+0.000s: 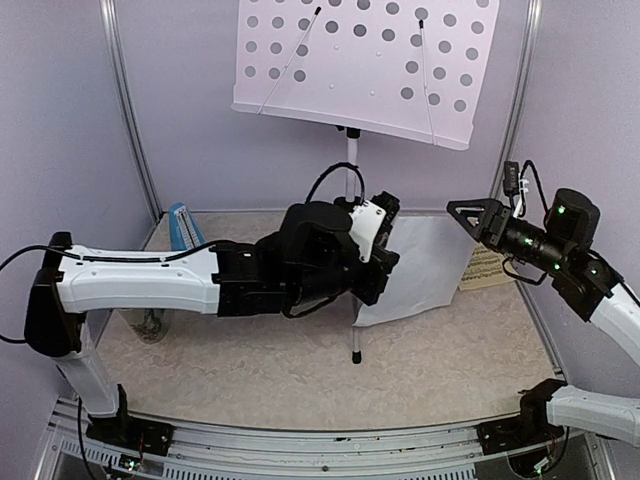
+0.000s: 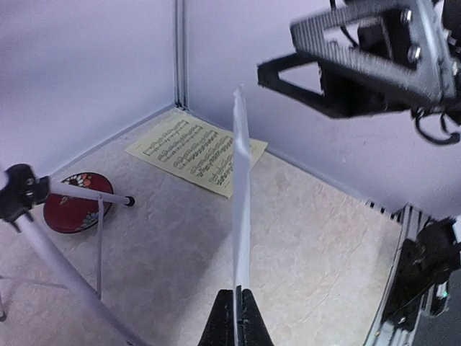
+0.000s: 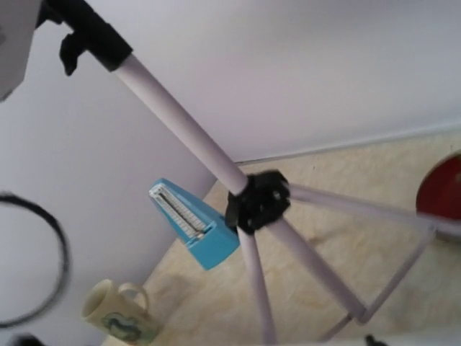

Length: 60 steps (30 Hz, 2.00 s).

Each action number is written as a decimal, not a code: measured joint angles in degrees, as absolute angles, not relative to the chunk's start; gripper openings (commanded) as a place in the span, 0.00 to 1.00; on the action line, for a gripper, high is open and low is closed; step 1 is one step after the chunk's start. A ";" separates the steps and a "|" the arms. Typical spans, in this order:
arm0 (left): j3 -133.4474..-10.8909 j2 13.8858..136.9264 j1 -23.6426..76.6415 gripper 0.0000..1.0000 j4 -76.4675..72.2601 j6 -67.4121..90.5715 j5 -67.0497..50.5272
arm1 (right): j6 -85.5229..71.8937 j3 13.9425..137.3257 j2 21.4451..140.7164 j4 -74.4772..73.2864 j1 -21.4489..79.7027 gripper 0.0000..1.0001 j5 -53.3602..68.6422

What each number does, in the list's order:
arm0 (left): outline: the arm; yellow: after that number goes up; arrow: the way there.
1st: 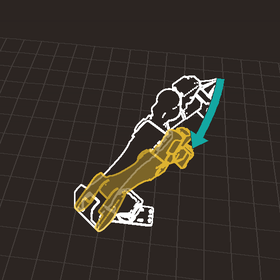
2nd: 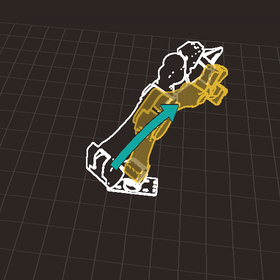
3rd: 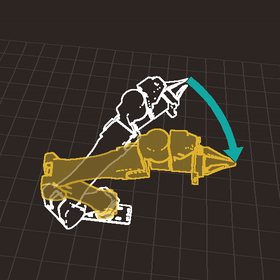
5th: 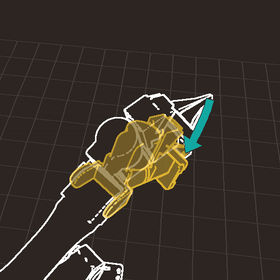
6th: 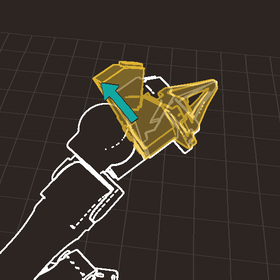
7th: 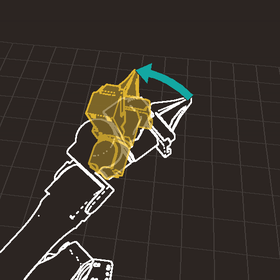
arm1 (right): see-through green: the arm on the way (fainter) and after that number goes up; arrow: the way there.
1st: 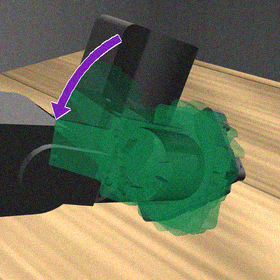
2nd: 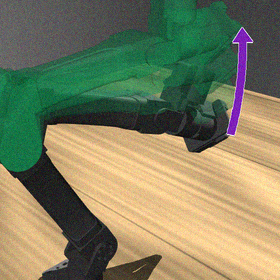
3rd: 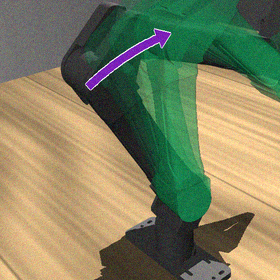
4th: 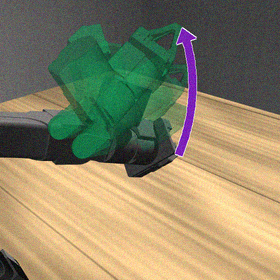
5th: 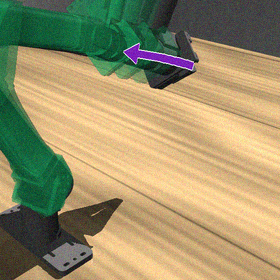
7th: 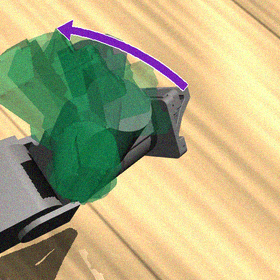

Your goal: Set up the instrument practice props

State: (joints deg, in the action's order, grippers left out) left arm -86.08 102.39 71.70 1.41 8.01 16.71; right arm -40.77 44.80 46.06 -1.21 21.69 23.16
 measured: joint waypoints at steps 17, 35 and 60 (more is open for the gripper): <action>-56.14 59.13 71.44 0.00 2.42 44.12 31.53 | -17.34 53.39 56.66 6.35 25.02 1.00 20.53; -59.59 53.71 73.60 0.00 18.57 82.48 47.64 | 12.40 51.59 66.67 14.61 54.06 1.00 11.81; -61.43 55.96 73.78 0.00 17.15 91.50 53.08 | 28.16 57.60 84.49 26.11 69.08 0.89 -0.75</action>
State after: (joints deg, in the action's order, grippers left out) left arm -61.43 55.96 73.78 17.15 91.50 53.08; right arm 28.16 57.60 84.49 26.11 69.08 -0.75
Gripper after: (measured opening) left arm 0.007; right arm 0.973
